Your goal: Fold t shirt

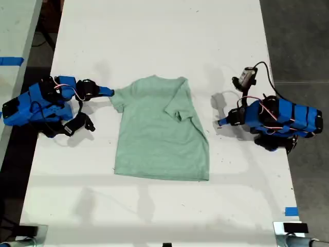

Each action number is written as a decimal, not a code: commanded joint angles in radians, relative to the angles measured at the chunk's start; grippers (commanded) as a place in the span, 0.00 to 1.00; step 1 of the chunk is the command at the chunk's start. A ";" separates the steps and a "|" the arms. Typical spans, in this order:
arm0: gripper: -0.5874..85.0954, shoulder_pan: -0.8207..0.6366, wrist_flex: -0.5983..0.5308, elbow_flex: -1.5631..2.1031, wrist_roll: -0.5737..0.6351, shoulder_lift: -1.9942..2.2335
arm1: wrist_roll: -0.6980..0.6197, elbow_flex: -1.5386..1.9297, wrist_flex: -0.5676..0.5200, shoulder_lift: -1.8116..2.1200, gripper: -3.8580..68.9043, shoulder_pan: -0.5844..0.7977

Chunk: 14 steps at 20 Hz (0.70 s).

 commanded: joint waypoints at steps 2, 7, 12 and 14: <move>0.00 -0.003 -0.002 0.026 0.012 0.008 | 0.009 0.038 0.003 0.006 0.07 -0.005; 0.00 -0.003 -0.003 0.026 0.017 0.008 | 0.012 0.038 0.003 0.006 0.07 -0.006; 0.00 -0.002 -0.003 0.026 0.017 0.008 | 0.015 0.038 0.003 0.006 0.07 -0.012; 0.00 -0.002 -0.005 0.026 0.018 0.008 | 0.012 0.038 0.003 0.006 0.07 -0.009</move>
